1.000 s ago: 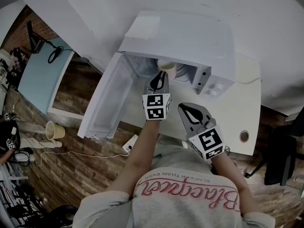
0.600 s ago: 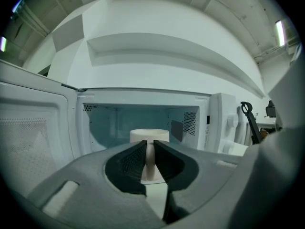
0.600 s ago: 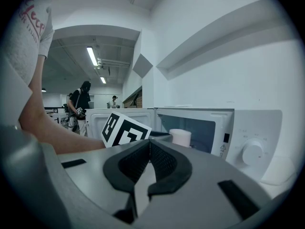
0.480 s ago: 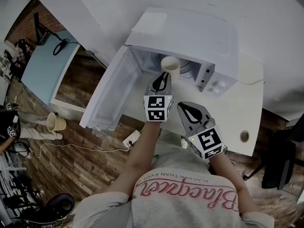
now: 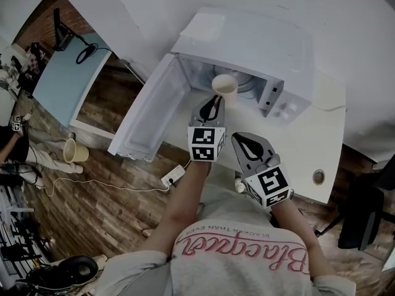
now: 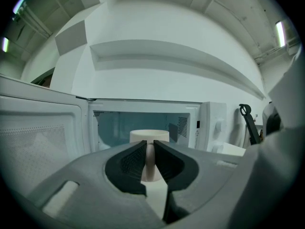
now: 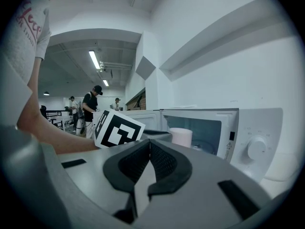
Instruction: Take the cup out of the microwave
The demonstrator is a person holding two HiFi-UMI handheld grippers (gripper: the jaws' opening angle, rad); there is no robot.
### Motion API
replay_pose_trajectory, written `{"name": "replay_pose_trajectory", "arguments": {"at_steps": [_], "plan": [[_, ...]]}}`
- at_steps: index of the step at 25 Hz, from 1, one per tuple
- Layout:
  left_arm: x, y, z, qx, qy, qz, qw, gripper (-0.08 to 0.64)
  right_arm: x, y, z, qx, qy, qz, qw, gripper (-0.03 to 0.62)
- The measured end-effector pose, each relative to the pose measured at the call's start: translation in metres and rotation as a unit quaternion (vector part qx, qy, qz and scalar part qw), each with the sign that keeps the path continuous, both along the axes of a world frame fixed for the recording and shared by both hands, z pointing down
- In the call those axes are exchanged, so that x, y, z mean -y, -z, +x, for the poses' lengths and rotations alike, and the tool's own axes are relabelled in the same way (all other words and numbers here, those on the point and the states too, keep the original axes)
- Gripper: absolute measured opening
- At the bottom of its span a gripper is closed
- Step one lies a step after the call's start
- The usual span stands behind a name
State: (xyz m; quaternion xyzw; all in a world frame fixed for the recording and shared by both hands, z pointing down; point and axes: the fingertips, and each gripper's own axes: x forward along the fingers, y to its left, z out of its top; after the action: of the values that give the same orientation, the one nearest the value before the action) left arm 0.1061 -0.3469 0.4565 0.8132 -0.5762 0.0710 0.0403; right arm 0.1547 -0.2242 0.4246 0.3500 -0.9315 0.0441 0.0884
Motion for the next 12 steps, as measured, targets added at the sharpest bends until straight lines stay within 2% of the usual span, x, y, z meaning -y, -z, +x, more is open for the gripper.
{"name": "replay_pose_trajectory", "arguments": {"at_steps": [12], "plan": [[-0.019,0.017,-0.003,-0.015,-0.004,-0.001,0.9999,0.049,-0.001,0.000,0.015,0.001,-0.012,-0.013,1.000,0.011]]}}
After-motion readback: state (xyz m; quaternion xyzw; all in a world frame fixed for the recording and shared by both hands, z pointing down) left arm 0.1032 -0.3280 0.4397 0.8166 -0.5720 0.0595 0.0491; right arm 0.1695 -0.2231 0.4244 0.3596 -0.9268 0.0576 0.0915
